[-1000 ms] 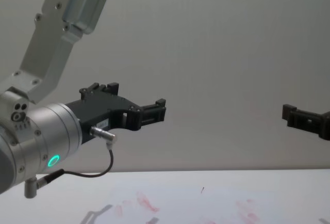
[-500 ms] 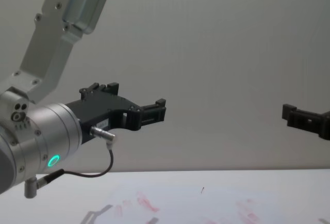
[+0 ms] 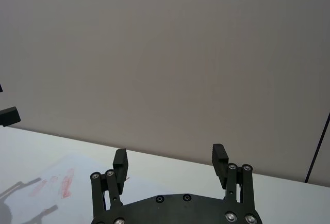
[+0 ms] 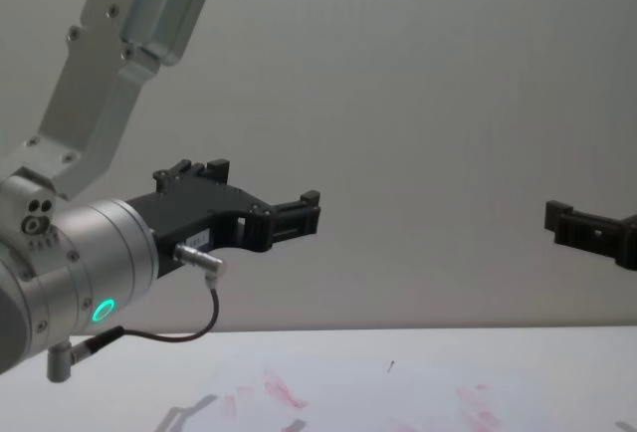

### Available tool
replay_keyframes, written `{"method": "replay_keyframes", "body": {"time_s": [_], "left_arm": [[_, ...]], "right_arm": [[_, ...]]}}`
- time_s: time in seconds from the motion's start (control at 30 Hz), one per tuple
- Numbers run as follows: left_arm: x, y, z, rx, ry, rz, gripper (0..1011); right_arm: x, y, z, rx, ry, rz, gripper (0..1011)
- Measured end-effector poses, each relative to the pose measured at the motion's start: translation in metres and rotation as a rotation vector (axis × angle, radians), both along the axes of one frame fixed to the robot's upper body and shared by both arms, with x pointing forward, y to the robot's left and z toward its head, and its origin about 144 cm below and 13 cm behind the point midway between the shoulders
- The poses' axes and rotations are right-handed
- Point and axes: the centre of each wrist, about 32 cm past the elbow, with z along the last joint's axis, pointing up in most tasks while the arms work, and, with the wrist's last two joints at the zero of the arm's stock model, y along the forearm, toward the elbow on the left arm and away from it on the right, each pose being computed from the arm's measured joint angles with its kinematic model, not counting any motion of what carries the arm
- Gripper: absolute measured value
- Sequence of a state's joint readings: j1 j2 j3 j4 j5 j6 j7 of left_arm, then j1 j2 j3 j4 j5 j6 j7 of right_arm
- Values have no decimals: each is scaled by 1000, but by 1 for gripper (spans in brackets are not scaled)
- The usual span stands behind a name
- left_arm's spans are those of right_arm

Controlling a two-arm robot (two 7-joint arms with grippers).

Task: Use the one hand to pick up the stamp and affix it onto the A4 paper.

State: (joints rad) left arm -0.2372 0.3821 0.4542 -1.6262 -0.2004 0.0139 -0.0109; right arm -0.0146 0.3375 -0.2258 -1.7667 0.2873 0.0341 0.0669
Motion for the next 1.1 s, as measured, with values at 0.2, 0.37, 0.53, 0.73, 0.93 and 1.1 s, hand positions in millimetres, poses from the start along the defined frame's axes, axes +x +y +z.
{"method": "replay_keyframes", "body": {"time_s": [0.2,0.37,0.53,0.73,0.93,1.1], "left_arm": [[0,0,0,0,0,0,1001],[0,0,0,0,0,0,1001],[0,0,0,0,0,0,1001],[0,0,0,0,0,0,1001],[0,0,0,0,0,0,1001],[0,0,0,0,0,0,1001]], "right_arm": [[0,-3,0,-3,2,-1,1001],[-2,-9,-2,-12,12,-6,1001],[-7,-20,-3,-35,37,-19,1001],[-16,-34,-5,-67,85,-31,1001],[-26,-44,-9,-103,151,-37,1001],[-33,-52,-12,-136,203,-36,1001]]}}
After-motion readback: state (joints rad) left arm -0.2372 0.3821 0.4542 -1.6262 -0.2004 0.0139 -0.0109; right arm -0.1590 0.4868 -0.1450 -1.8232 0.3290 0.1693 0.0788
